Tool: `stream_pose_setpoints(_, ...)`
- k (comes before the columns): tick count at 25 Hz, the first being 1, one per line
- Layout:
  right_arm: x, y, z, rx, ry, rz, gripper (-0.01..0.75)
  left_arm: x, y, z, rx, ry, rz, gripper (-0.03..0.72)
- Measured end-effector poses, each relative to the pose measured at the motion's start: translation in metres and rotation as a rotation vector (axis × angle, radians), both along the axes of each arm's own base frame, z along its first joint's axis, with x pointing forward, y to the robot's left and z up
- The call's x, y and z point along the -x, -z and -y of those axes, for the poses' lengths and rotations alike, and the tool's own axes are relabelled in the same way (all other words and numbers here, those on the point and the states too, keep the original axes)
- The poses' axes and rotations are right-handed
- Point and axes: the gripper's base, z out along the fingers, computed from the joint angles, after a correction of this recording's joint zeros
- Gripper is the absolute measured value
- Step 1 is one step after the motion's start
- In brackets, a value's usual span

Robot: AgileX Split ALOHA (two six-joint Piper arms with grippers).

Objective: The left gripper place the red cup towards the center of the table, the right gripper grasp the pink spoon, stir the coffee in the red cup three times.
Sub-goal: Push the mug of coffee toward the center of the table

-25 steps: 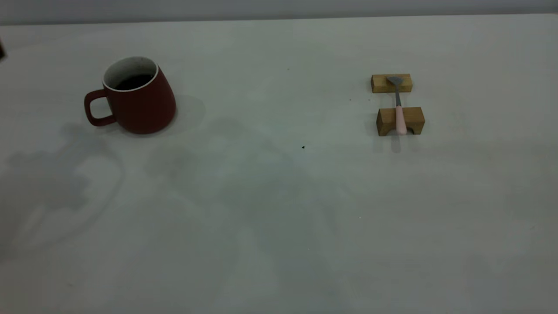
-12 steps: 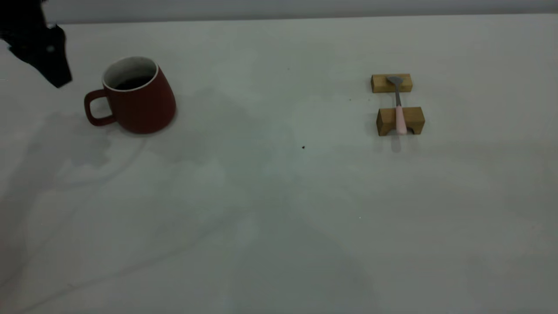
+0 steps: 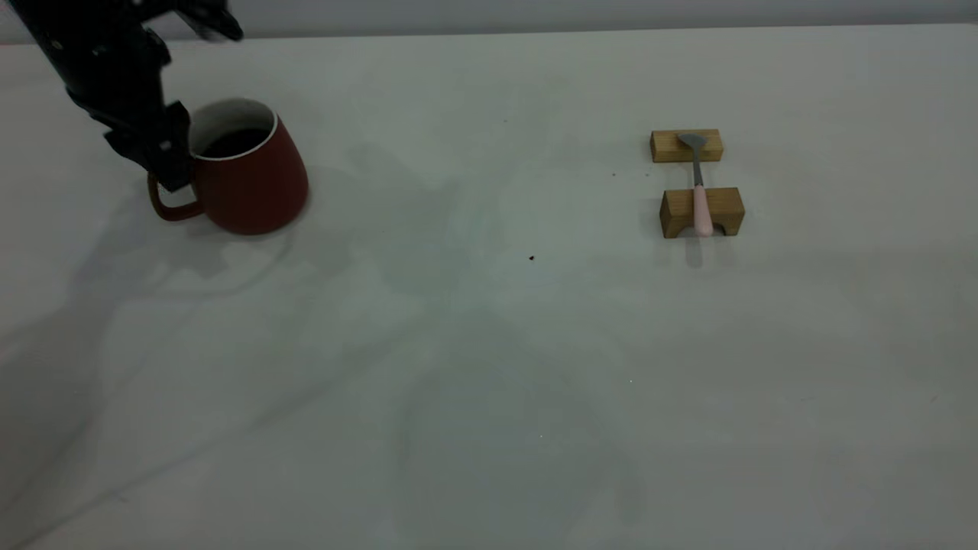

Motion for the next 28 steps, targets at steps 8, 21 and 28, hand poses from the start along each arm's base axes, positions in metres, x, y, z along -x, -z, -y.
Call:
stream_pose_setpoints(8, 0.000, 0.000, 0.000, 0.000, 0.000, 0.000, 0.244, -0.001, 0.012, 0.000, -0.007, 0.025, 0.000, 0.452)
stream_pose_setpoints(21, 0.000, 0.000, 0.000, -0.001, 0.000, 0.000, 0.244, 0.000, 0.013, 0.012, -0.007, 0.055, 0.004, 0.206)
stream_pose_setpoints(28, 0.000, 0.000, 0.000, -0.001, 0.000, 0.000, 0.244, 0.007, 0.013, 0.059, -0.003, 0.135, 0.001, 0.206)
